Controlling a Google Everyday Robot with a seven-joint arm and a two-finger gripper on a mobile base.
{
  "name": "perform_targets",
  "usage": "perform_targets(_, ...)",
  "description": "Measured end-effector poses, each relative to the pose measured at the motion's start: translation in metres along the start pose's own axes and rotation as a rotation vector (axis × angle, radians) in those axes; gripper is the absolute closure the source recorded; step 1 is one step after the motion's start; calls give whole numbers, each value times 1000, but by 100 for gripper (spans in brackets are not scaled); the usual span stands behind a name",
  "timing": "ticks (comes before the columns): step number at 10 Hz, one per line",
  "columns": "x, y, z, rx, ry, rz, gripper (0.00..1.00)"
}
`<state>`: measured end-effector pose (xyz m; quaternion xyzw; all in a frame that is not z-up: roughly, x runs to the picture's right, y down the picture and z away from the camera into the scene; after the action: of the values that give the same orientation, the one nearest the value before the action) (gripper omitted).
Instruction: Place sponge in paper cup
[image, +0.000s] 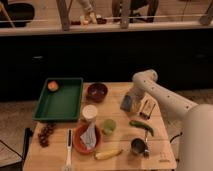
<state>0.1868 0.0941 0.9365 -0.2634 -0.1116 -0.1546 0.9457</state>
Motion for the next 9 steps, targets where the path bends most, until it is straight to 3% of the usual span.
perform_targets(5, -11, -12, -3, 21, 1, -52, 20)
perform_targets(9, -12, -6, 9, -6, -11, -55, 23)
